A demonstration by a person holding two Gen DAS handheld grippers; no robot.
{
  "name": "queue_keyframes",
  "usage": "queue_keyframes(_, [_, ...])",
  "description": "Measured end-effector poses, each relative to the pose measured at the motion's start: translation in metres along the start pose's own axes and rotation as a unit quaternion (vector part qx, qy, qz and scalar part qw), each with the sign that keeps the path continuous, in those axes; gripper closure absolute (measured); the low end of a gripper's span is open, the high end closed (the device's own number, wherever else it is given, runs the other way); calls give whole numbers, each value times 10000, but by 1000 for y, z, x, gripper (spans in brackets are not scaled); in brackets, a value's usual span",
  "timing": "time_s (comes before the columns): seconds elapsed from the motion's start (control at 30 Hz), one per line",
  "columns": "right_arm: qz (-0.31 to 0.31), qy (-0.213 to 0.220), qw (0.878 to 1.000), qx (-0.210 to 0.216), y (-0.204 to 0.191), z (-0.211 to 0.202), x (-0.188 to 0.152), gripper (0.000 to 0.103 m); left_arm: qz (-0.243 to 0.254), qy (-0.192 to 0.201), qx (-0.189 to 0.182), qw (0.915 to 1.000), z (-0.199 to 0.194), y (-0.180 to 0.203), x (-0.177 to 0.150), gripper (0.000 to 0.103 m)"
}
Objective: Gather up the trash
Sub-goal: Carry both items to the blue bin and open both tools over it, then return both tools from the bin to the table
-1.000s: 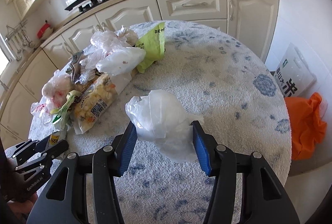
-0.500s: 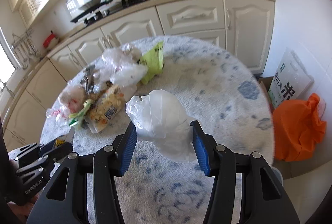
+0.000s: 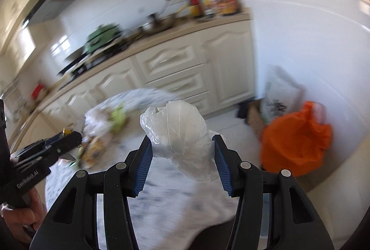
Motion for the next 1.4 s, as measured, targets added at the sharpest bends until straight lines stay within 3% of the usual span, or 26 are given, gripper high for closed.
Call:
queue_keyframes(0.2, [743, -283, 9924, -942, 106, -23, -48, 51, 468, -626, -838, 9934, 58, 91, -20, 90])
queue_keyframes(0.33, [1293, -789, 9803, -1267, 162, -10, -104, 51, 651, -1425, -1165, 9808, 112, 139, -63, 90])
queue_keyframes(0.53, [1971, -1427, 9626, -1194, 202, 29, -177, 51, 953, -2418, -1135, 9589, 194, 174, -128, 90])
queue_keyframes(0.77, [2421, -1708, 9498, -999, 224, 63, -213, 50, 996, -3211, -909, 9374, 285, 188, -167, 88])
queue_keyframes(0.87, [2544, -1883, 9431, -1021, 231, 73, -226, 46, 1009, -3368, -795, 9328, 315, 199, -174, 82])
queue_keyframes(0.9, [2597, -1900, 9414, -1015, 233, 74, -229, 41, 1021, -3421, -734, 9312, 320, 201, -175, 69])
queue_keyframes(0.93, [2654, -1944, 9386, -1038, 235, 75, -233, 27, 1029, -3439, -631, 9312, 327, 200, -173, 48])
queue_keyframes(1.0, [2729, -1961, 9356, -1080, 237, 74, -237, 13, 1054, -3345, -581, 9347, 332, 208, -175, 26])
queue_keyframes(1.2, [2896, -1892, 9294, -1288, 243, 62, -239, 0, 1166, -2971, -386, 9469, 328, 207, -162, 20])
queue_keyframes(1.33, [2873, -1773, 9302, -1439, 240, 47, -226, 0, 1183, -2535, -417, 9592, 302, 211, -141, 7])
queue_keyframes(1.4, [2827, -1670, 9334, -1448, 237, 41, -217, 0, 1148, -2329, -479, 9645, 287, 212, -131, 6])
Point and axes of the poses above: each gripper's, at about its wrist camera, not at the fingertips, and z roughly the way its jaws point, y to its right, x to its top, the point moved 8 cm from there along z, roughly the way its jaws point, and after that the axes turned 13 degrees about -z, right-handed, at the moved point
